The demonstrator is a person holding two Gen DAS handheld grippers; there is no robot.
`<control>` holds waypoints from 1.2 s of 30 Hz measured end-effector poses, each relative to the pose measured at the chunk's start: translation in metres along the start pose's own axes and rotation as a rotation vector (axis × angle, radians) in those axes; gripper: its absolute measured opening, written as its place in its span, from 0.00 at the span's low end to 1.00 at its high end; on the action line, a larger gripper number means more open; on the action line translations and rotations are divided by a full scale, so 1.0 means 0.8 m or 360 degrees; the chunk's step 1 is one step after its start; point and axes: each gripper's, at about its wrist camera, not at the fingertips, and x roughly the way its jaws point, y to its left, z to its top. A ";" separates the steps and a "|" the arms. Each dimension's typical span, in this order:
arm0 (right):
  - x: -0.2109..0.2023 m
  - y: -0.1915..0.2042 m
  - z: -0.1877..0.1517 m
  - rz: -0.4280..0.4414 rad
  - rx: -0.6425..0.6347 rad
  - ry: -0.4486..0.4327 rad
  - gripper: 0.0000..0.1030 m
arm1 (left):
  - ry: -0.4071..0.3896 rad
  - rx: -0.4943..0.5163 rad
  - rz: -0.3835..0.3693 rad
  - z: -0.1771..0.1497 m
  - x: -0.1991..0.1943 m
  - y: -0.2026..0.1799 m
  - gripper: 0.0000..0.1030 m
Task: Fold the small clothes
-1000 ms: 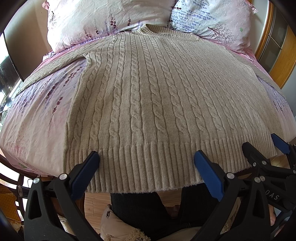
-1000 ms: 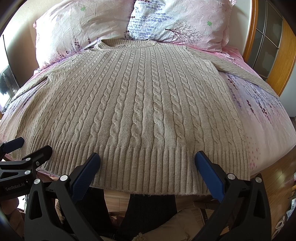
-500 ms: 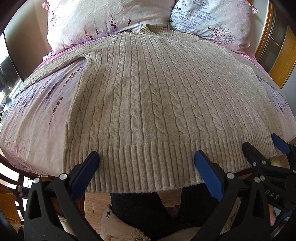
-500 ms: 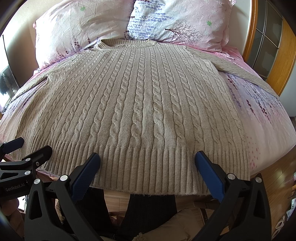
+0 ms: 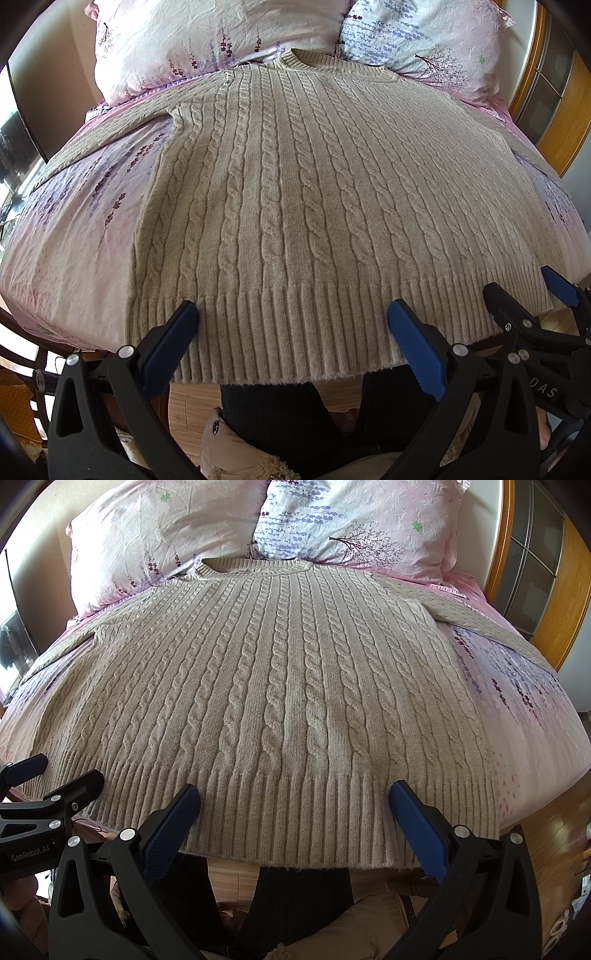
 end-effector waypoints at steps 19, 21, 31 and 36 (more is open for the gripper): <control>0.002 -0.002 0.000 0.0008 -0.0014 0.0071 0.99 | 0.0056 -0.0009 0.0004 0.004 0.006 0.003 0.98; 0.005 0.000 0.005 0.0014 -0.0024 0.0093 0.99 | 0.0067 -0.0007 0.0004 0.006 0.007 0.003 0.98; 0.004 -0.006 0.012 0.0135 -0.0164 0.0096 0.99 | 0.0151 0.0072 -0.0030 0.019 0.011 0.002 0.98; 0.008 -0.023 0.023 0.0241 -0.0139 0.0088 0.99 | 0.0083 0.0093 -0.0087 0.037 0.010 0.007 0.98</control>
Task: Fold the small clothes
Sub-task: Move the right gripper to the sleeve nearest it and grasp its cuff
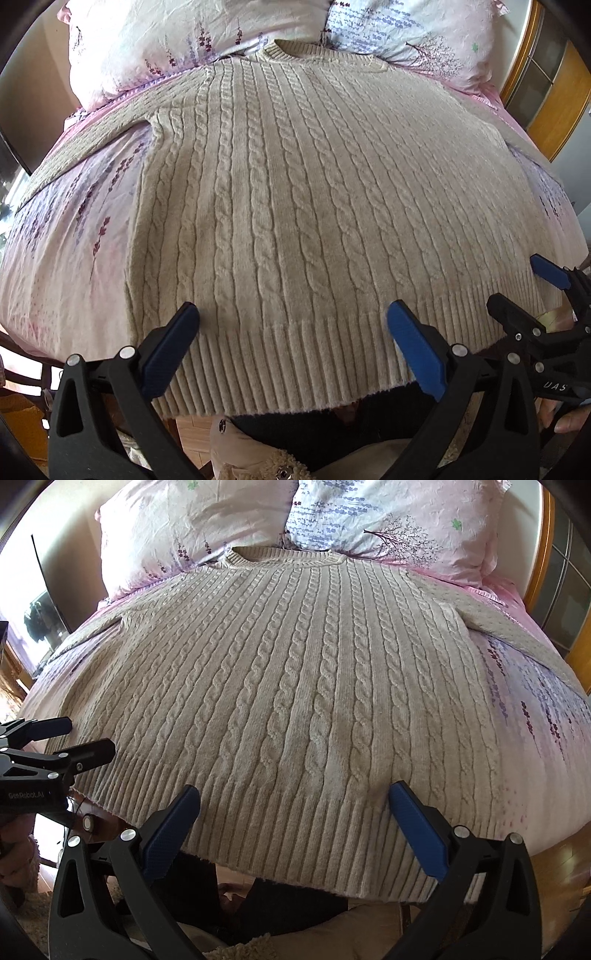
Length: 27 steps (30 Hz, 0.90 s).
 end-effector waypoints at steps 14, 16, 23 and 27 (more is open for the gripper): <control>-0.005 -0.295 0.109 -0.0090 0.1136 -0.0251 0.59 | -0.0423 0.0041 -0.0115 0.120 0.000 0.017 0.98; 0.005 -0.337 0.111 -0.0085 0.1316 -0.0250 0.58 | -0.0410 0.0021 -0.0142 0.136 0.008 0.016 0.98; 0.023 -0.433 0.106 -0.0217 0.1728 -0.0272 0.43 | -0.0367 -0.0061 -0.0186 0.171 0.037 0.015 0.98; 0.023 -0.458 0.096 -0.0245 0.1835 -0.0312 0.36 | -0.0379 -0.0040 -0.0217 0.172 0.050 0.015 0.98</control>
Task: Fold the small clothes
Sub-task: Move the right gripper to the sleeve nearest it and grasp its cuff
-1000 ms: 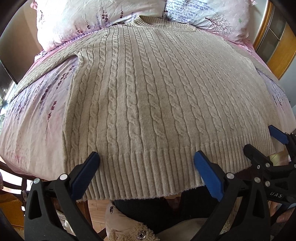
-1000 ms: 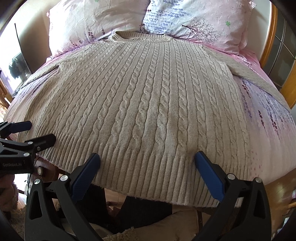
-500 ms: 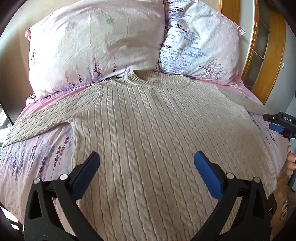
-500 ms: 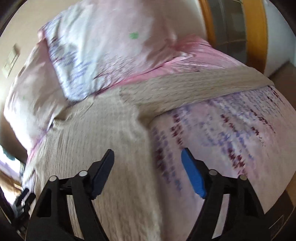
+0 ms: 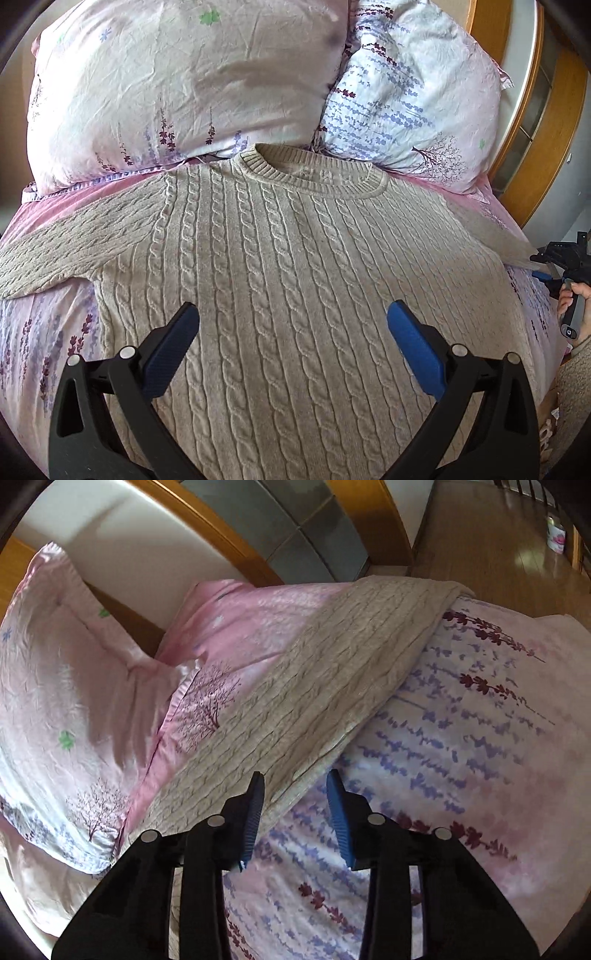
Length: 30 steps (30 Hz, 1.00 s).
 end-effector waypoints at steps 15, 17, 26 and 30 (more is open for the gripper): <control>-0.020 0.035 0.011 -0.0013 -0.0221 -0.0340 0.08 | 0.0003 -0.0188 -0.0208 0.007 0.017 0.026 0.98; -0.039 0.066 -0.001 0.0096 -0.0354 -0.0396 0.08 | -0.0036 -0.0201 -0.0219 0.006 0.013 0.029 0.98; -0.038 0.213 -0.160 0.0666 -0.1019 -0.0027 0.08 | -0.0216 -0.0199 -0.0261 0.007 -0.013 0.028 0.98; 0.031 0.230 -0.234 0.0563 -0.1209 0.0291 0.08 | -0.0231 -0.0224 -0.0265 0.006 -0.017 0.036 0.98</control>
